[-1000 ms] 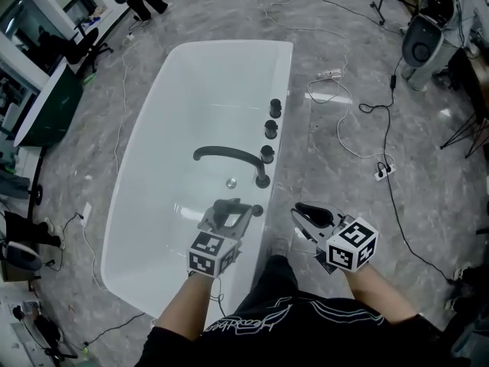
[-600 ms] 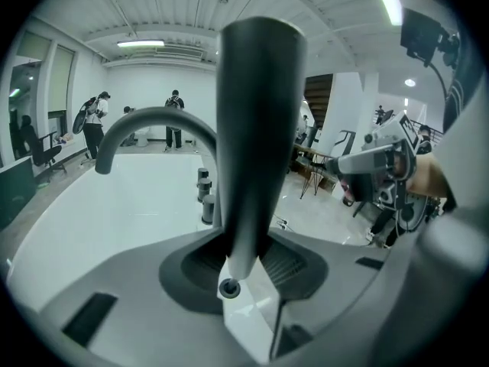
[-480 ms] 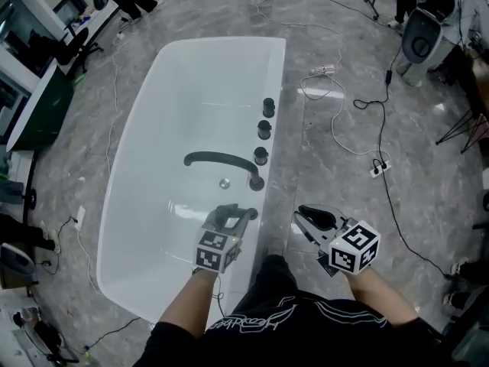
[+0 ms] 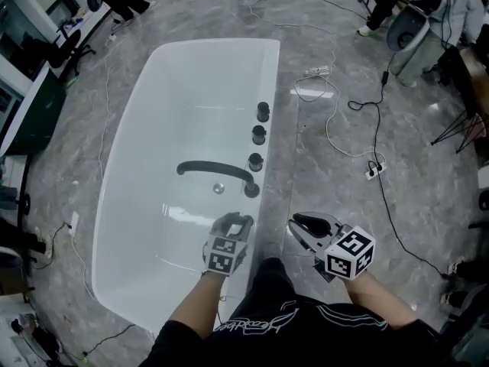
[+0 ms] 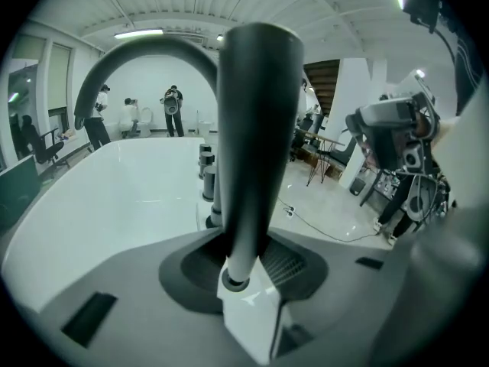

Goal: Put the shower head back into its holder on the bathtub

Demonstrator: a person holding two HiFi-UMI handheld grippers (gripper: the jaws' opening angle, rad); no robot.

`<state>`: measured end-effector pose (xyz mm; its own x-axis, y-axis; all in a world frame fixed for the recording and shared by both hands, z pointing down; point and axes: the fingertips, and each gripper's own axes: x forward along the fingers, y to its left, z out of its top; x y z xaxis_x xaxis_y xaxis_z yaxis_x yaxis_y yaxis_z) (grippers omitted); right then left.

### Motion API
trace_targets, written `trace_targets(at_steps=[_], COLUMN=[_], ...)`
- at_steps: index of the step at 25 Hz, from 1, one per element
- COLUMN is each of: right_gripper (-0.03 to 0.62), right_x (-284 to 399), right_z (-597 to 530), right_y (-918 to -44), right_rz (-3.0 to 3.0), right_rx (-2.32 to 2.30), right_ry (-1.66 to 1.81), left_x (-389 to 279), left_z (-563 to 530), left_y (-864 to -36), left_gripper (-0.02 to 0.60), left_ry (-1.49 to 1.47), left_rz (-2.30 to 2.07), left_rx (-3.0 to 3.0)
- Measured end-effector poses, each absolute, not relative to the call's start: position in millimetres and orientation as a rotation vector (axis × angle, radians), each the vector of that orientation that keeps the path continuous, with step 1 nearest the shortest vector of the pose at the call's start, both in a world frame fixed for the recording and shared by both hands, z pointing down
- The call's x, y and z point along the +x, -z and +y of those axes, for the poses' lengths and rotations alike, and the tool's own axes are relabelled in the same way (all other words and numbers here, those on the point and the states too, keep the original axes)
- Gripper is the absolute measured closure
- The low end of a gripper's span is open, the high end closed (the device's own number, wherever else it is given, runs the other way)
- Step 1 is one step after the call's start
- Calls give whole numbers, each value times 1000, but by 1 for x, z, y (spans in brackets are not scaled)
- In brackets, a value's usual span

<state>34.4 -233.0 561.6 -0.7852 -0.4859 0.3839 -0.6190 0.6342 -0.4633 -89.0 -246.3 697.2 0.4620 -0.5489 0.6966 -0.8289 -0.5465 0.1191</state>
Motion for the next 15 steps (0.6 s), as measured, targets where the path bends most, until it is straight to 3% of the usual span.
trace_targets(at_steps=[15], right_gripper=[520], right_x=[34], right_z=[-230], right_y=[-580], right_rz=[-2578], right_rx=[867], right_ry=[-893], left_x=[-79], left_z=[-239], left_y=[-748], left_gripper=[447], left_ry=[-924], left_rz=[-1188], left_rx=[2236])
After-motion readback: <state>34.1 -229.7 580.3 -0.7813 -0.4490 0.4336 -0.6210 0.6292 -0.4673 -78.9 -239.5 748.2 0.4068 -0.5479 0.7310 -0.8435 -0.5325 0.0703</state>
